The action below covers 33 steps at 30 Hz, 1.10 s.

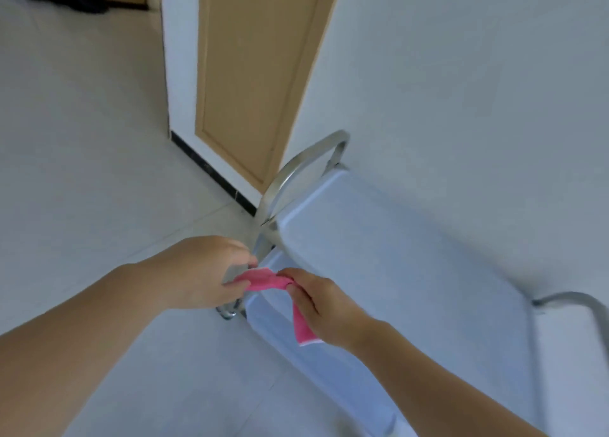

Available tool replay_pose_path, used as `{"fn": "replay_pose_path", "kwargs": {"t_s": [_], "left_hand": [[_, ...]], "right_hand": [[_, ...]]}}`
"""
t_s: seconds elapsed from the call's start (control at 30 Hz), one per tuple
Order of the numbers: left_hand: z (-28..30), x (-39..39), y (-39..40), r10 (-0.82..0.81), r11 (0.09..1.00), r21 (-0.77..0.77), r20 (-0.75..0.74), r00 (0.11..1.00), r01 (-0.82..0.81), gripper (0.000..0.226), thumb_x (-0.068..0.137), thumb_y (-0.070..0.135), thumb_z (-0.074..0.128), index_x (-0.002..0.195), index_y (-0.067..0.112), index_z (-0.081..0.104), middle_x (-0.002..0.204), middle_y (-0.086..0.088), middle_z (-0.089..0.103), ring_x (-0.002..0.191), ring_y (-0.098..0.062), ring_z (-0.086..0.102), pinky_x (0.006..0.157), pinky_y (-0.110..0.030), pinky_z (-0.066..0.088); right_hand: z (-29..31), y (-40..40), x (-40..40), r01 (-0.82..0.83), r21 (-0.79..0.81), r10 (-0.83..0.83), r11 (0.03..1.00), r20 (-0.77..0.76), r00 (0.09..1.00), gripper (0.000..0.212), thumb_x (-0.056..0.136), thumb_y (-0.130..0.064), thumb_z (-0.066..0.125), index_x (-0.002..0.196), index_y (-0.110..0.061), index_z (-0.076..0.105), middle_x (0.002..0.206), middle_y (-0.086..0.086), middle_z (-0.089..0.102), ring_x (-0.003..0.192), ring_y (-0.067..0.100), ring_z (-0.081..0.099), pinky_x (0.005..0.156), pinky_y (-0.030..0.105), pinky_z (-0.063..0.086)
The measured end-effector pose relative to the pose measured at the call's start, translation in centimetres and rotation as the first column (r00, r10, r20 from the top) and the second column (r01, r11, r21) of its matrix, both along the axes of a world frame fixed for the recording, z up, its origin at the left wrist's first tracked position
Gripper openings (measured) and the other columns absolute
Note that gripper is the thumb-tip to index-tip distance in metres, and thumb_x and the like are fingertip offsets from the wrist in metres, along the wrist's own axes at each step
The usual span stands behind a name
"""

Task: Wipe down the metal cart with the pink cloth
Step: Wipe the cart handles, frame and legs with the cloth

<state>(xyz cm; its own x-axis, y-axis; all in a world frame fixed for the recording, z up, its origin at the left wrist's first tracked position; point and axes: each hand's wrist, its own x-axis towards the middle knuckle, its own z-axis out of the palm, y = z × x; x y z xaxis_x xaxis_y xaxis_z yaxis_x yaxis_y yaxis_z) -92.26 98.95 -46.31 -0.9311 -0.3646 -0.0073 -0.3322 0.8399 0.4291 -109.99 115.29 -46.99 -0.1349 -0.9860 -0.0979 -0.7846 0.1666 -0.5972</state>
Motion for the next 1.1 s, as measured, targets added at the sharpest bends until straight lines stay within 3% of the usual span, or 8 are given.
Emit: {"fn": "replay_pose_path", "kwargs": {"t_s": [0.23,0.4,0.47,0.6,0.7,0.8,0.93,1.1], "left_hand": [[15.2,-6.9,4.2,-0.147,0.986,-0.072,0.027,0.989,0.149,0.027,0.088,0.034,0.052,0.113,0.034,0.062,0.117,0.020,0.059,0.098,-0.004,0.056,0.086,-0.026,0.045],[20.1,-14.7,11.1,-0.342,0.935,-0.076,0.052,0.938,0.345,0.031,0.093,0.031,0.046,0.122,0.032,0.057,0.127,0.018,0.055,0.115,-0.006,0.052,0.096,-0.028,0.042],[20.8,-17.5,13.9,-0.399,0.910,-0.098,0.051,0.916,0.402,0.032,0.093,0.030,0.044,0.122,0.031,0.057,0.128,0.017,0.056,0.116,-0.007,0.051,0.096,-0.027,0.041],[21.1,-22.9,18.9,-0.464,0.876,-0.135,0.025,0.885,0.463,0.031,0.091,0.027,0.044,0.117,0.031,0.060,0.122,0.016,0.060,0.113,-0.009,0.053,0.092,-0.027,0.043],[20.6,-27.0,21.9,-0.500,0.855,-0.138,0.031,0.865,0.499,0.032,0.091,0.025,0.043,0.117,0.029,0.060,0.121,0.015,0.061,0.113,-0.010,0.053,0.091,-0.028,0.043],[19.6,-31.4,23.8,-0.500,0.854,-0.138,0.044,0.865,0.501,0.033,0.093,0.024,0.041,0.120,0.028,0.059,0.123,0.015,0.059,0.115,-0.010,0.052,0.092,-0.027,0.042],[18.2,-37.4,25.2,-0.450,0.885,-0.106,0.053,0.892,0.453,0.033,0.094,0.023,0.042,0.121,0.029,0.058,0.124,0.016,0.059,0.115,-0.010,0.053,0.091,-0.027,0.043],[16.5,-44.1,25.9,-0.375,0.921,-0.087,0.064,0.925,0.379,0.033,0.092,0.020,0.044,0.120,0.028,0.060,0.124,0.012,0.061,0.114,-0.013,0.055,0.090,-0.029,0.045]], "right_hand": [[16.1,13.5,-3.2,0.362,-0.028,-0.363,0.932,-0.022,0.932,0.025,0.098,-0.024,0.037,0.117,-0.030,0.052,0.067,-0.018,0.052,0.069,0.010,0.053,0.069,0.023,0.042],[21.1,26.7,-7.2,0.688,-0.001,-0.686,0.726,-0.064,0.725,0.025,0.099,-0.027,0.034,0.116,-0.024,0.053,0.083,-0.003,0.066,0.071,0.018,0.058,0.073,0.033,0.048],[21.7,31.3,-8.4,0.750,-0.027,-0.750,0.661,-0.026,0.661,0.024,0.099,-0.027,0.032,0.106,-0.028,0.055,0.085,-0.008,0.071,0.063,0.012,0.059,0.072,0.035,0.051],[21.0,37.8,-11.1,0.876,-0.031,-0.876,0.480,0.026,0.481,0.032,0.099,-0.026,0.031,0.092,-0.047,0.055,0.073,-0.022,0.068,0.057,0.008,0.061,0.054,0.012,0.046],[18.8,40.4,-15.1,0.932,0.022,-0.932,0.362,0.007,0.362,0.024,0.097,-0.031,0.032,0.092,-0.041,0.053,0.078,-0.014,0.066,0.072,0.005,0.061,0.060,0.021,0.042],[17.0,41.6,-20.7,0.939,0.058,-0.941,0.338,0.010,0.338,0.021,0.096,-0.034,0.031,0.095,-0.041,0.051,0.084,-0.015,0.065,0.078,0.001,0.060,0.062,0.020,0.040],[16.6,41.6,-30.2,0.950,0.022,-0.949,0.313,0.043,0.311,0.028,0.096,-0.029,0.031,0.080,-0.039,0.052,0.068,-0.013,0.066,0.057,-0.002,0.060,0.053,0.017,0.038],[15.0,38.5,-41.2,0.942,0.050,-0.942,0.332,0.077,0.327,0.032,0.097,-0.028,0.025,0.080,-0.030,0.051,0.064,-0.041,0.058,0.040,0.003,0.053,0.037,0.009,0.037]]}}
